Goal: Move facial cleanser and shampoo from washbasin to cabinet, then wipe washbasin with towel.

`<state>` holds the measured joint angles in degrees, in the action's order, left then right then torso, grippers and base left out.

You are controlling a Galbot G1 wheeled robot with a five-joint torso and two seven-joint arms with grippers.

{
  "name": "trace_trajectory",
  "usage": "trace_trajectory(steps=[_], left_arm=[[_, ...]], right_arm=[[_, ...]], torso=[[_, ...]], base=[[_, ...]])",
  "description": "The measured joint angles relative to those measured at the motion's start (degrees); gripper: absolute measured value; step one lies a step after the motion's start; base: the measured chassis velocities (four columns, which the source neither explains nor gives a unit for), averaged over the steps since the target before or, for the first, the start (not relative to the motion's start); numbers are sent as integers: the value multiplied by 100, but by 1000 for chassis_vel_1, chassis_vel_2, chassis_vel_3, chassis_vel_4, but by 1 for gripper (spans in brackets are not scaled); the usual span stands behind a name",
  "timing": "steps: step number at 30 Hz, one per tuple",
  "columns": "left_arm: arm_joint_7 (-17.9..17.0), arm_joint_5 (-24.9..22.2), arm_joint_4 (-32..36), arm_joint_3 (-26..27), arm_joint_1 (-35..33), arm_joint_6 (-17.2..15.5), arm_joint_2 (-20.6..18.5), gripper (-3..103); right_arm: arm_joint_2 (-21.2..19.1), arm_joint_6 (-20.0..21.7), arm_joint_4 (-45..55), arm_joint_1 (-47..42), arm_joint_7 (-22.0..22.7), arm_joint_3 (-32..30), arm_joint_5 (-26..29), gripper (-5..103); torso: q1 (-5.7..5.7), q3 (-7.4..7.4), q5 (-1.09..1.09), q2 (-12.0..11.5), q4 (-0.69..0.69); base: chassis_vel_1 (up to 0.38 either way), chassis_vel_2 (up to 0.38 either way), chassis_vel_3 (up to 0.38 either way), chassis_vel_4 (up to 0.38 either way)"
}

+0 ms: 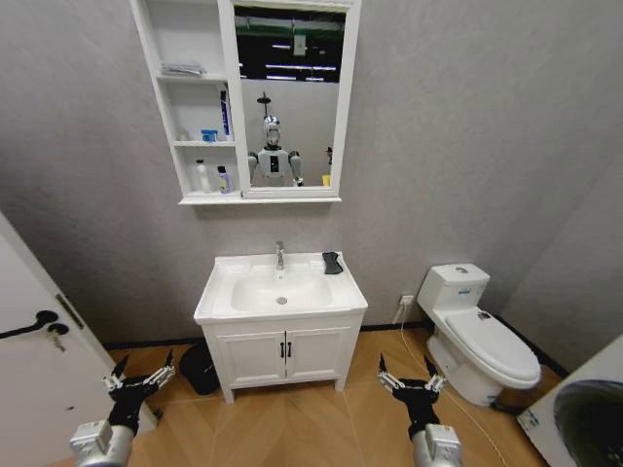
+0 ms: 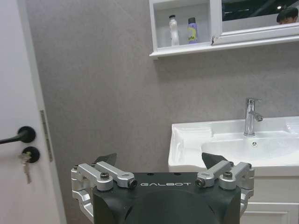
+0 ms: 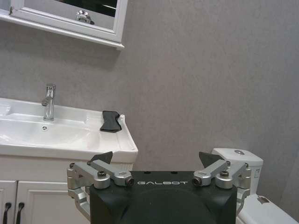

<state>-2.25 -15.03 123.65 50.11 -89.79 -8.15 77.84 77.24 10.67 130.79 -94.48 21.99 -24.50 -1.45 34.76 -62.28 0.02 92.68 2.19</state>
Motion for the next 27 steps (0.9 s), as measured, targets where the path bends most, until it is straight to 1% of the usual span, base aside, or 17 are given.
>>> trace_trajectory(steps=[1,2,4,5,7,8,9,10,13,14,15,16,18,19,20,27], left_arm=[[1,0,2,0,0,0,0,100],[0,0,0,0,0,0,0,100],[0,0,-1,-1,0,-1,0,100],[0,0,1,1,0,0,0,100],[0,0,2,1,0,0,0,100],[0,0,0,0,0,0,0,100],[0,0,-1,0,0,-1,0,100],[0,0,1,0,-1,-1,0,100],[0,0,1,0,-1,0,0,100],[0,0,-1,1,-2,-1,1,100],[-6,0,0,3,-2,-1,0,100],[-4,0,0,2,-2,-1,0,100],[-4,0,0,3,-2,-1,0,100],[0,0,0,-2,0,-1,0,100],[0,0,0,-2,1,0,0,100],[0,0,0,-1,1,-1,0,100]], right_arm=[[2,-9,-12,-10,-3,2,-12,100],[7,-26,-21,-21,-15,14,-41,100],[9,-51,-33,-29,-47,14,-96,100],[10,-77,-45,-34,-110,10,-182,100],[13,-93,-47,-47,-169,6,-244,100],[23,-147,-48,-61,-257,2,-281,100],[33,-269,-57,-84,-387,-19,-346,100],[37,-322,-74,-98,-441,-38,-423,100],[39,-347,-95,-133,-445,-55,-549,100],[40,-355,-98,-143,-445,-58,-604,100],[41,-360,-99,-142,-445,-58,-627,100],[41,-360,-101,-151,-444,-60,-633,100],[41,-360,-101,-151,-442,-61,-635,100],[41,-360,-102,-151,-438,-64,-636,100],[41,-360,-103,-149,-435,-65,-636,100],[41,-360,-106,-138,-429,-66,-633,100]], torso=[[0,0,6,0,1],[2,0,-9,-1,1],[2,0,-13,0,1],[-1,0,6,0,0],[2,-1,5,-1,1],[2,-1,-8,-1,0],[1,0,-13,0,1],[-3,1,5,2,-1],[-4,1,5,3,2],[-4,1,-10,3,-2],[-4,2,-7,3,-2],[-5,3,-2,4,0],[-5,2,1,4,0],[-2,0,-3,1,5],[1,-1,1,0,3],[9,-3,-2,-3,0]], base=[[372,-314,-340,312],[355,-380,-345,355],[340,-380,-351,350],[385,-325,-358,333],[385,-347,-368,333],[328,-370,-378,373],[342,-336,-310,373],[342,-336,-296,283],[300,-279,-277,268],[171,-211,-267,197],[171,-211,-148,197],[75,38,-148,72],[75,26,-136,72],[0,0,0,0],[-85,-47,63,-20],[-67,30,85,-32]])
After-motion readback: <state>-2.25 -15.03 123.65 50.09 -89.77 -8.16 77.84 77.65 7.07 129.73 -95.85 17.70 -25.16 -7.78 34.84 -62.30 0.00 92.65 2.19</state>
